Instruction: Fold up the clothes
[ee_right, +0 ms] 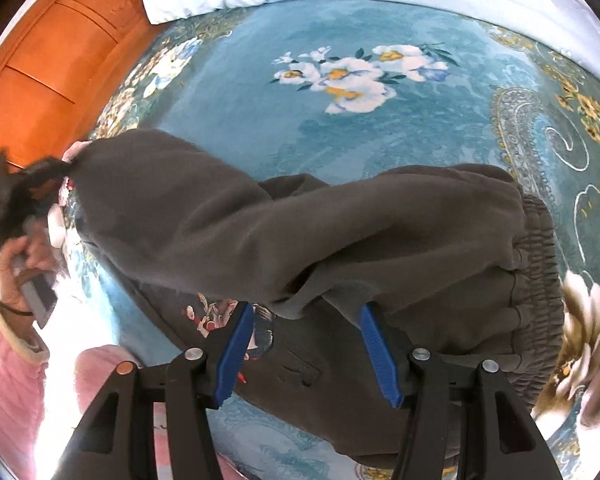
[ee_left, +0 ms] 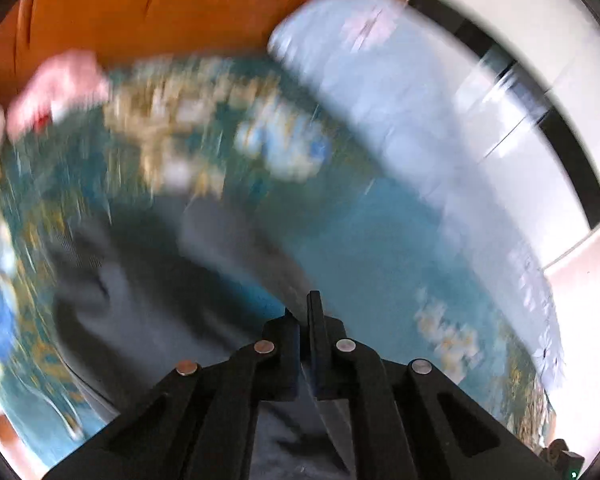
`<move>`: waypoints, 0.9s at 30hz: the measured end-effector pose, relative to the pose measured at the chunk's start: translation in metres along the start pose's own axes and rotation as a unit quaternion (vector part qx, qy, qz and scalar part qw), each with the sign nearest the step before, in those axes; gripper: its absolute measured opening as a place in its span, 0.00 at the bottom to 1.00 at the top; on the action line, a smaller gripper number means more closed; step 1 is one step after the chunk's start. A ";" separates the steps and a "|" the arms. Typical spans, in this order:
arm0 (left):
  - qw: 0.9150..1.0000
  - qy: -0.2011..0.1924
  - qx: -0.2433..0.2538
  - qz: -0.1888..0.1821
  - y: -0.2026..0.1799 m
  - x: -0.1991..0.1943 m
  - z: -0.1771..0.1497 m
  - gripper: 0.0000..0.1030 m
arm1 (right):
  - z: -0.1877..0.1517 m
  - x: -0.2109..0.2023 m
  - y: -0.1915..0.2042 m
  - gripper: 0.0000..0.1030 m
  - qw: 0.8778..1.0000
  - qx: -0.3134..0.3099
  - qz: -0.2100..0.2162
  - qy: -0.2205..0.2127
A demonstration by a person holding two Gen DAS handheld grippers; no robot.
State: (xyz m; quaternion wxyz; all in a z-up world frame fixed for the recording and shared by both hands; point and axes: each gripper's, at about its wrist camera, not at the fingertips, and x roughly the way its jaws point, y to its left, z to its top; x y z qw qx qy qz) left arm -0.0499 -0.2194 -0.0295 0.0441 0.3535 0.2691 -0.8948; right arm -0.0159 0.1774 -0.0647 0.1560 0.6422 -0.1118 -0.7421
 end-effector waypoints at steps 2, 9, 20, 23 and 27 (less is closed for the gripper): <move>0.999 -0.050 -0.019 -0.007 0.012 -0.031 -0.002 0.03 | 0.000 0.004 0.002 0.58 1.000 0.000 -0.001 0.005; 0.973 0.054 -0.221 0.047 0.125 0.003 -0.061 0.04 | -0.001 0.015 0.009 0.58 1.000 -0.004 -0.006 0.020; 0.923 0.077 -0.373 -0.058 0.177 0.003 -0.078 0.36 | -0.006 0.025 -0.006 0.58 0.999 0.020 -0.008 0.041; 0.920 0.074 -0.376 -0.078 0.176 0.001 -0.072 0.43 | -0.006 0.029 -0.003 0.58 0.999 0.016 -0.008 0.047; 0.926 0.064 -0.359 -0.098 0.168 -0.004 -0.059 0.58 | -0.006 0.035 0.000 0.58 0.998 0.011 -0.014 0.054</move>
